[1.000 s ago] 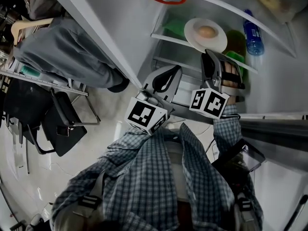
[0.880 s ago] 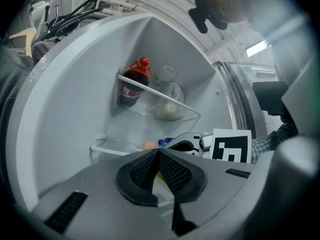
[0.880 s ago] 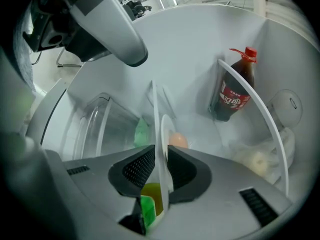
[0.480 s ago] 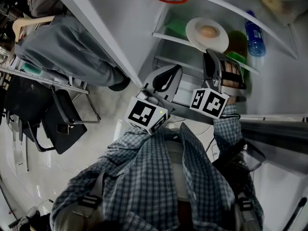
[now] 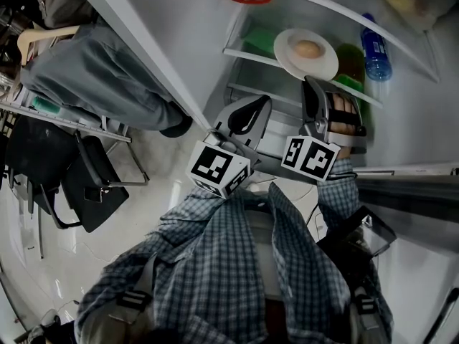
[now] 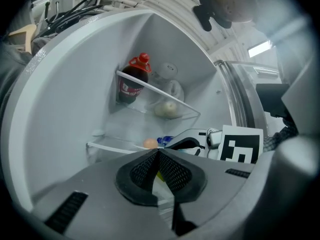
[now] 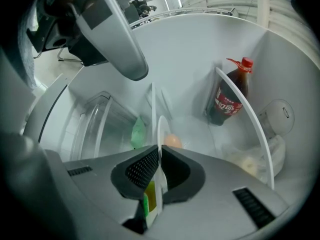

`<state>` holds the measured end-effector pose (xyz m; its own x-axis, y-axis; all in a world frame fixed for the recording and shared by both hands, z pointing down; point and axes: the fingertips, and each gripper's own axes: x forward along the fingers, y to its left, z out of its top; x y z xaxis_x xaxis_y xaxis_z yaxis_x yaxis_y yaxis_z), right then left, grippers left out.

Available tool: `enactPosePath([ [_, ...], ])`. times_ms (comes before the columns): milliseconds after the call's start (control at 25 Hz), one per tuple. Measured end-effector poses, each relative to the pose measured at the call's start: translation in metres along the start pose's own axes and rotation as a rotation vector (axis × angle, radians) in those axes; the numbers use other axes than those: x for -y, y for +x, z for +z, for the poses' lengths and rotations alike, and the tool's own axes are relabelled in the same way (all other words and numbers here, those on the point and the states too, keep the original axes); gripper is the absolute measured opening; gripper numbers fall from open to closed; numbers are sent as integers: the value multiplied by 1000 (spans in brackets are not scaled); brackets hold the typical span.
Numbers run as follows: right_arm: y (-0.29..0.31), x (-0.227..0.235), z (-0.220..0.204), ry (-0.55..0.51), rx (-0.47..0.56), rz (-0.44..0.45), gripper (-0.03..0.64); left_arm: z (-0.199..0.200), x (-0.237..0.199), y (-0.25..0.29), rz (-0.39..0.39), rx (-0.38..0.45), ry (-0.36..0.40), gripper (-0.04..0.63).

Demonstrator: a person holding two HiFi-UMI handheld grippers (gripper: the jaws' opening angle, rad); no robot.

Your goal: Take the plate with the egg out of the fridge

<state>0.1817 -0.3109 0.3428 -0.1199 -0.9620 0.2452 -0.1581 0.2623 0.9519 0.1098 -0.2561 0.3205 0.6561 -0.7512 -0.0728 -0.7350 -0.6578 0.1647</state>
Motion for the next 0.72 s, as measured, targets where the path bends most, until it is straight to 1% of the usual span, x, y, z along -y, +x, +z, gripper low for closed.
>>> enactPosePath([
  [240,-8,0,1,4,4,-3,25,3,-3,6,-29,18,-99,6],
  [320,-12,0,-1,6,4,-6,25,2,-2,10,-45,16,-144,6],
  [360,-14,0,-1,8,5,-8,25,1,0,12,-61,12,-178,6],
  [480,-18,0,1,10,11,-19,25,-3,0,19,-108,6,-324,6],
  [520,-18,0,2,9,15,-23,25,-3,0,21,-121,3,-360,6],
  [560,-19,0,3,7,19,-27,25,-4,0,23,-131,-4,-380,6],
  [600,-19,0,3,7,21,-29,25,-6,2,26,-137,-16,-385,6],
  [720,-24,-2,-1,12,25,-34,25,-8,12,34,-151,-43,-372,6],
])
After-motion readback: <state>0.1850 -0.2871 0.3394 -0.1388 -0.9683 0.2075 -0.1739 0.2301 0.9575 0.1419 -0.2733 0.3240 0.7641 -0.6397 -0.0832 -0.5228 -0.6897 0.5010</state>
